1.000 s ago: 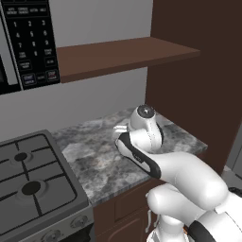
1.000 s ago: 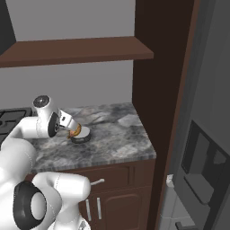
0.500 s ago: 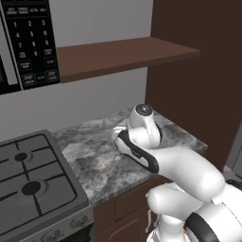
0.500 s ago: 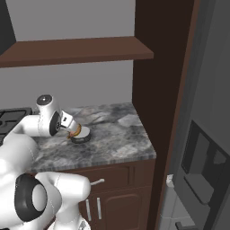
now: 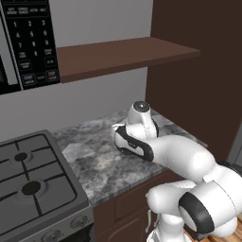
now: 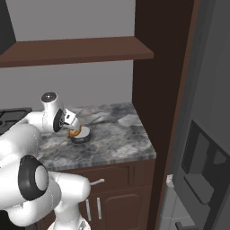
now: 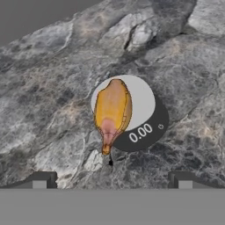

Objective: Take the chicken drumstick from the fridge and place it on the digital scale on the counter by the fridge. Wait a few seconds for a reading, then move it to the plate on the dining counter.

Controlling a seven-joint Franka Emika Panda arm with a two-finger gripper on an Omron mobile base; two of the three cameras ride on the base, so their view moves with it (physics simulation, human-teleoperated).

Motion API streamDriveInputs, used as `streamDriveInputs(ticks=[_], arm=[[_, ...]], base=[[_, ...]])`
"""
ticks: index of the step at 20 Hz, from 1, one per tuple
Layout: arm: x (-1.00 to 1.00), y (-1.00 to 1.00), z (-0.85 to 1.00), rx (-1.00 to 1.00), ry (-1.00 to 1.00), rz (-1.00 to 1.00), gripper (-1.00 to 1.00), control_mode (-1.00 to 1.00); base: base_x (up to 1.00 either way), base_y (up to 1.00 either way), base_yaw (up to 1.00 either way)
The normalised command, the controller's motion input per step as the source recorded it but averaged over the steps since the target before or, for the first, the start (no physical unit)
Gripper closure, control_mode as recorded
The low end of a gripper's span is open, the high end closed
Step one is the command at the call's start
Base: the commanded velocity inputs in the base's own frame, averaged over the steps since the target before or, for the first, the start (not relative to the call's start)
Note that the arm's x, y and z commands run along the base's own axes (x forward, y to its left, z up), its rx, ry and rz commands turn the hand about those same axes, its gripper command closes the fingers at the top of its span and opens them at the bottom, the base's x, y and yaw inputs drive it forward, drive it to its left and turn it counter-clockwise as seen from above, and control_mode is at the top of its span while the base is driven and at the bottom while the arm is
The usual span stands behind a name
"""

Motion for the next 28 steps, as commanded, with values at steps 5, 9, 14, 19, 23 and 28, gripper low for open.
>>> streamDriveInputs(ticks=[5,9,14,19,23,28], arm=[[0.06,0.0,-0.11,0.0,0.0,0.0,-1.0,-1.0],[0.0,0.0,-0.17,-0.02,0.0,0.0,-1.0,-1.0],[0.1,0.0,-0.18,-0.03,0.0,0.0,-1.0,-1.0],[0.19,0.0,-0.13,-0.03,0.0,0.0,-1.0,-1.0],[0.3,0.0,-0.14,-0.01,0.0,0.0,-1.0,-1.0],[0.33,0.0,-0.14,-0.01,0.0,0.0,-1.0,-1.0]], base=[[0.0,0.0,0.0],[0.0,0.0,0.0],[0.0,0.0,0.0],[0.0,0.0,0.0],[0.0,0.0,0.0],[0.0,0.0,0.0]])
